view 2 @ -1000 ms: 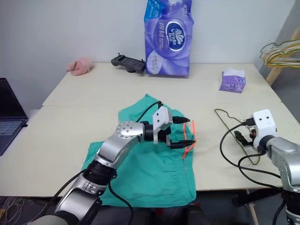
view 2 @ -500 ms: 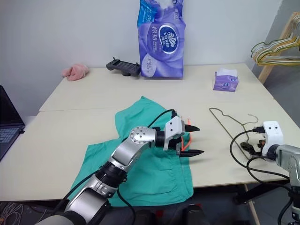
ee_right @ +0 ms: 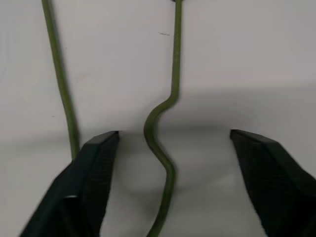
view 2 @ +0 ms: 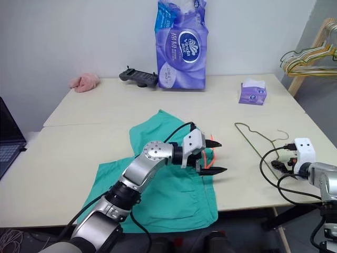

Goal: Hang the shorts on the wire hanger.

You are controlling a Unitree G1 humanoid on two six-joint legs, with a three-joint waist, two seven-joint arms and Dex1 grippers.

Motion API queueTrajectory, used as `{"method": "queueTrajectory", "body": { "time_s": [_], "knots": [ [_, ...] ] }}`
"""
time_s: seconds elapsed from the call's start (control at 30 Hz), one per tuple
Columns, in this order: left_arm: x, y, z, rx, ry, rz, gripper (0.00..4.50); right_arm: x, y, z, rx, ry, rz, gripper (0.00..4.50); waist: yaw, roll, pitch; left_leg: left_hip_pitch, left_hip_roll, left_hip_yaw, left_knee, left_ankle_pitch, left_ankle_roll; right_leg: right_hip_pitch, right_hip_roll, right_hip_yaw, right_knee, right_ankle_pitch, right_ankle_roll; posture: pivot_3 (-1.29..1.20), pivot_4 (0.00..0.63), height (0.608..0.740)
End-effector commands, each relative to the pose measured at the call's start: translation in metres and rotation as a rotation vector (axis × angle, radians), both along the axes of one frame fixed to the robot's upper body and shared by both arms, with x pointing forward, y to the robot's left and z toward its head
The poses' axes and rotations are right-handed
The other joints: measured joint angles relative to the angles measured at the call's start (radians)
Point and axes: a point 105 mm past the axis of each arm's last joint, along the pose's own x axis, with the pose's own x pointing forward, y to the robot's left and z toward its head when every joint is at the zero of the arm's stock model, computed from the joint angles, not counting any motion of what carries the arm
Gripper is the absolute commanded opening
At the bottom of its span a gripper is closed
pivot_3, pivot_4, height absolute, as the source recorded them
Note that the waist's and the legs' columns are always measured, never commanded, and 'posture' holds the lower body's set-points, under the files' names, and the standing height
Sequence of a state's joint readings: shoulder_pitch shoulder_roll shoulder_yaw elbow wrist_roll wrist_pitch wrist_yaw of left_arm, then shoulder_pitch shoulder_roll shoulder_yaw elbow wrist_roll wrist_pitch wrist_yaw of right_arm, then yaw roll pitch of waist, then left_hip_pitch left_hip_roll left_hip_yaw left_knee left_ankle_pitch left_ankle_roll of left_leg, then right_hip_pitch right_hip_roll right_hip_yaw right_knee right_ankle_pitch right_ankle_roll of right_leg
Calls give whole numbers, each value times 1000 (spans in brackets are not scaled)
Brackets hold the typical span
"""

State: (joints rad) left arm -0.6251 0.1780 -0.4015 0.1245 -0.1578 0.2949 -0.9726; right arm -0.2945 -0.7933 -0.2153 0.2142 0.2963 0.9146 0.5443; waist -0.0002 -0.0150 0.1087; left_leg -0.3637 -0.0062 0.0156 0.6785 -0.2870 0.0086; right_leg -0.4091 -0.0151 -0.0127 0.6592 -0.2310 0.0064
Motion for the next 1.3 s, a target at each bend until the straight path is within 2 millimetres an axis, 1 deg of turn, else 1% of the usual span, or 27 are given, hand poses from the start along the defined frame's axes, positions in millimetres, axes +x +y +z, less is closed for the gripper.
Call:
{"method": "queueTrajectory", "body": {
  "time_s": [0.03, 0.17, 0.27, 0.43, 0.53, 0.57, 0.63, 0.67, 0.7, 0.73, 0.77, 0.8, 0.83, 0.87, 0.93, 1.0, 1.1, 1.2, 1.3],
  "knots": [
    [3, -2, 23, -41, -62, -15, 4500, 2, 5, -2, -3, 7, 39, 2524, 0, -1, 0, 0, 0, 0, 0, 0, 0, 0, 0, 0, 0, 0, 0, 25, 61, 740],
    [5, -2, 24, -39, -65, -11, 4500, 5, 7, 0, 4, -6, 38, 1151, 0, 0, -1, 0, 0, 0, 0, 0, 0, 0, 0, 0, 0, 0, 0, 25, 61, 740],
    [8, 0, 25, -40, -65, -3, 4500, 4, 11, 0, 13, -7, 52, 29, 0, 0, -1, 0, 0, 0, 0, 0, 0, 0, 0, 0, 0, 0, 0, 25, 60, 740],
    [10, 1, 25, -35, -63, 0, 4500, 3, 12, 1, -1, -15, 62, 29, 0, -1, -2, 0, 0, 0, 0, 0, 0, 0, 0, 1, 0, 0, 0, 25, 60, 740],
    [14, 2, 27, -38, -75, 14, 4500, 9, 2, 14, -133, -66, 80, 29, 0, -1, -1, 0, 0, 0, 0, 0, 0, 0, 0, 1, 0, 0, 0, 24, 60, 740],
    [19, 5, 29, -41, -85, 34, 4500, 15, -2, 27, -200, -119, 91, 29, 0, -1, -1, 0, 0, 0, 0, 0, 0, 0, 0, 1, 0, 0, 0, 18, 60, 740],
    [37, 15, 39, -53, -119, 103, 4500, 33, -12, 70, -414, -293, 121, 29, 0, 0, -1, 0, -1, 0, 0, 0, 0, -1, 0, 1, 0, 0, 0, 8, 60, 740],
    [52, 24, 52, -75, -133, 158, 4500, 42, -14, 103, -570, -410, 160, 29, -1, 1, -1, 0, -1, 1, 0, 0, 0, -1, -1, 1, 0, 0, 0, 4, 59, 740],
    [63, 32, 63, -98, -143, 201, 4500, 48, -10, 126, -674, -499, 204, 29, -3, 3, 0, 0, -1, 2, 0, 0, 0, -3, -1, 2, 0, 1, 1, 2, 59, 740],
    [73, 39, 75, -123, -149, 241, 4500, 52, -6, 143, -741, -563, 241, 29, -5, 4, 0, -1, -1, 3, 0, 0, 0, -5, -1, 3, 0, 1, 2, 2, 59, 740],
    [83, 48, 89, -166, -136, 284, 4500, 54, -2, 153, -796, -606, 281, 29, -7, 4, 0, -2, -1, 6, 0, 0, 0, -8, -1, 5, 1, 2, 3, -4, 59, 740],
    [91, 56, 101, -217, -105, 319, 4500, 56, 2, 160, -824, -640, 312, 29, -9, 3, 0, -2, -1, 7, -1, 0, 0, -9, 0, 5, 1, 1, 3, -7, 56, 740],
    [100, 65, 114, -273, -67, 356, 4500, 56, 5, 165, -894, -669, 348, 29, -10, 1, 0, -3, 0, 7, -2, 0, 0, -9, 1, 5, 0, 1, 3, -7, 56, 740],
    [104, 71, 121, -311, -40, 376, 4500, 56, 6, 168, -941, -688, 375, 29, -10, -2, -1, -3, 0, 7, -2, 0, 0, -9, 3, 5, -1, 1, 2, -7, 56, 740],
    [110, 82, 131, -321, -27, 388, 4500, 55, 13, 173, -1073, -728, 463, 29, -10, -5, -3, -3, 2, 5, -3, 0, 0, -9, 5, 4, -3, 1, 2, -12, 58, 740],
    [113, 95, 139, -299, -9, 366, 4500, 52, 27, 179, -1259, -788, 608, 29, -12, -4, -3, -4, 2, 7, -3, -1, 0, -10, 3, 6, -3, 1, 2, -13, 59, 740],
    [104, 99, 142, -246, 33, 259, 4500, 50, 41, 182, -1400, -844, 756, 29, -22, -4, -2, -5, -1, 12, -3, -1, 0, -13, -1, 10, -1, 1, 3, -13, 58, 740],
    [103, 102, 126, -106, 25, 220, 4500, 51, 56, 191, -1442, -921, 814, 29, -26, -5, -2, -5, -2, 14, -1, -1, 0, -13, -2, 13, -3, 2, 6, -9, 58, 740],
    [100, 103, 105, 5, 56, 182, 4500, 51, 78, 204, -1473, -1026, 870, 29, -27, -5, -2, -3, -2, 17, -1, -1, 1, -12, -2, 18, -2, 3, 8, -10, 60, 740]
  ]
}}
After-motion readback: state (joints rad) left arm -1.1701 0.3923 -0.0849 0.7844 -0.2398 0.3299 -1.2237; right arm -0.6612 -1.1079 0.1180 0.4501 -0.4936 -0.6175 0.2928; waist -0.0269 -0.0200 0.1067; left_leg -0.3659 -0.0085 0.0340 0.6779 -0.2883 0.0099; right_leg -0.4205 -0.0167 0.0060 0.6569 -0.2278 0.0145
